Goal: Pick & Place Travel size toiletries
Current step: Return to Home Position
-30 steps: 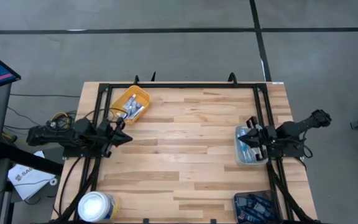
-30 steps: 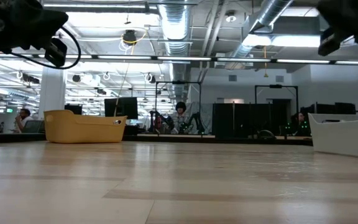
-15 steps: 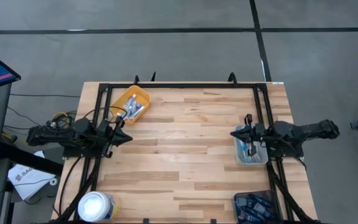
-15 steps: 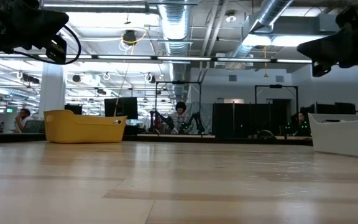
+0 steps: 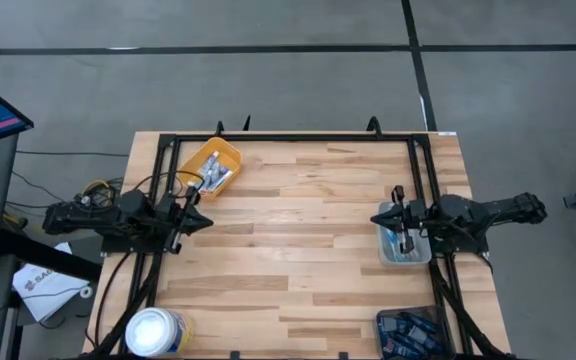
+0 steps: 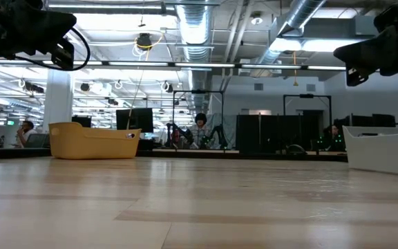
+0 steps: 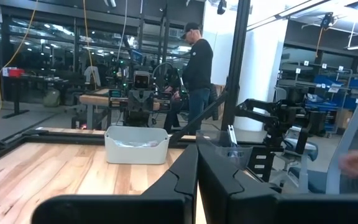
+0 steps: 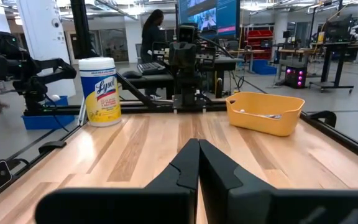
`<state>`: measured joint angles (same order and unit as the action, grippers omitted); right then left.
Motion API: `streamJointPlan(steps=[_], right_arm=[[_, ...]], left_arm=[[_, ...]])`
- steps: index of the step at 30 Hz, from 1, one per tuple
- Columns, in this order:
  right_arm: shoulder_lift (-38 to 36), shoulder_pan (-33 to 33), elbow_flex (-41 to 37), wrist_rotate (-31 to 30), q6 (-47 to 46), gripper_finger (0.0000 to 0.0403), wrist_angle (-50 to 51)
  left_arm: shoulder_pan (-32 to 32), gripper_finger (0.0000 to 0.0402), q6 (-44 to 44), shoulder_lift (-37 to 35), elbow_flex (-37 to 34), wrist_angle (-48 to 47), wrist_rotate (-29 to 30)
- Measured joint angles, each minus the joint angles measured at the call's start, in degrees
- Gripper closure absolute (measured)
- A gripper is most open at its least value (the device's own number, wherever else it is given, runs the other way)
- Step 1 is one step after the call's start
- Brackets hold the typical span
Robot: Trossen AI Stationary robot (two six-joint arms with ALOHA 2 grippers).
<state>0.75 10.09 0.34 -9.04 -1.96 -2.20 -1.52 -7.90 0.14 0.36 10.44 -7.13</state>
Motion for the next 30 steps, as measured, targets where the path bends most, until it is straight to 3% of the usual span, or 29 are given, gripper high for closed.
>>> streamJointPlan(steps=[30], right_arm=[[0.04,0.00,-0.02,0.00,-0.02,0.0403,0.00]], left_arm=[[0.00,0.0398,-0.04,0.00,0.00,0.82,-0.05]])
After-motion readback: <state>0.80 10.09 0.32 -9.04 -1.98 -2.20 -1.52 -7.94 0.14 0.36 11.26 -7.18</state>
